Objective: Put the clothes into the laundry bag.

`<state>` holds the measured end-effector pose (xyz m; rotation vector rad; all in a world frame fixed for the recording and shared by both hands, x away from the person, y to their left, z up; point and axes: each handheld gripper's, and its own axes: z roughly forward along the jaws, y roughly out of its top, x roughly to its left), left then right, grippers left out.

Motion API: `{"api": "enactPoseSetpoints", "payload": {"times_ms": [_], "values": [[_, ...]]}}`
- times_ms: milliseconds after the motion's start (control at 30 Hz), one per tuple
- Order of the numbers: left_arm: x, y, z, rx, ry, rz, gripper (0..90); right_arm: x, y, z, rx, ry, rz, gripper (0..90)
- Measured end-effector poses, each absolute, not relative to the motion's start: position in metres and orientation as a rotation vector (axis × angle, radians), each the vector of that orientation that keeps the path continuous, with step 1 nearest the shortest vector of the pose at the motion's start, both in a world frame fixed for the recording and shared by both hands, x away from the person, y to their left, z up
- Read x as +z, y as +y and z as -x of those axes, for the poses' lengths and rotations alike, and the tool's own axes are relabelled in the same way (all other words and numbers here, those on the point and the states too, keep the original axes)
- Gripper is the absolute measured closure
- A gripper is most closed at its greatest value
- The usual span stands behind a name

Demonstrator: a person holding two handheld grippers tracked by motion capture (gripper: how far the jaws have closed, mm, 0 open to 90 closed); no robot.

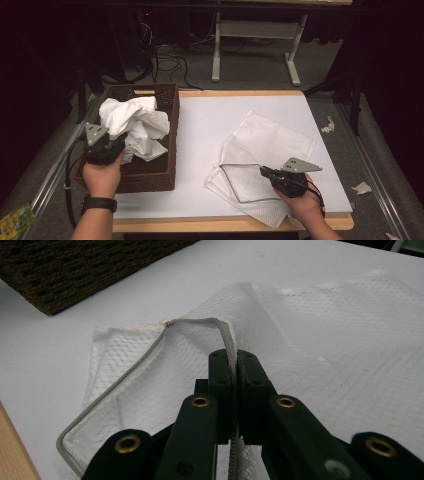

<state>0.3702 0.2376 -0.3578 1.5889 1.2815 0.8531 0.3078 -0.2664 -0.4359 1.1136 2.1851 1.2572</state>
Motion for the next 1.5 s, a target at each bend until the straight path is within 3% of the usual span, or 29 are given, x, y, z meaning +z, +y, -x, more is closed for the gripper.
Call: {"api": "enactPoseSetpoints", "payload": {"times_ms": [233, 1133, 1500], "values": [[-0.36, 0.238, -0.356, 0.945, 1.238, -1.456, 75.4, -0.435, -0.267, -0.307, 1.263, 2.189, -1.113, 87.4], [-0.346, 0.232, -0.337, 0.912, 1.154, -1.34, 75.4, -0.436, -0.265, -0.307, 1.27, 2.183, -1.127, 88.3], [-0.331, 0.207, -0.324, 0.869, 1.044, -1.332, 75.4, -0.436, -0.266, -0.308, 1.271, 2.185, -1.124, 88.3]]}}
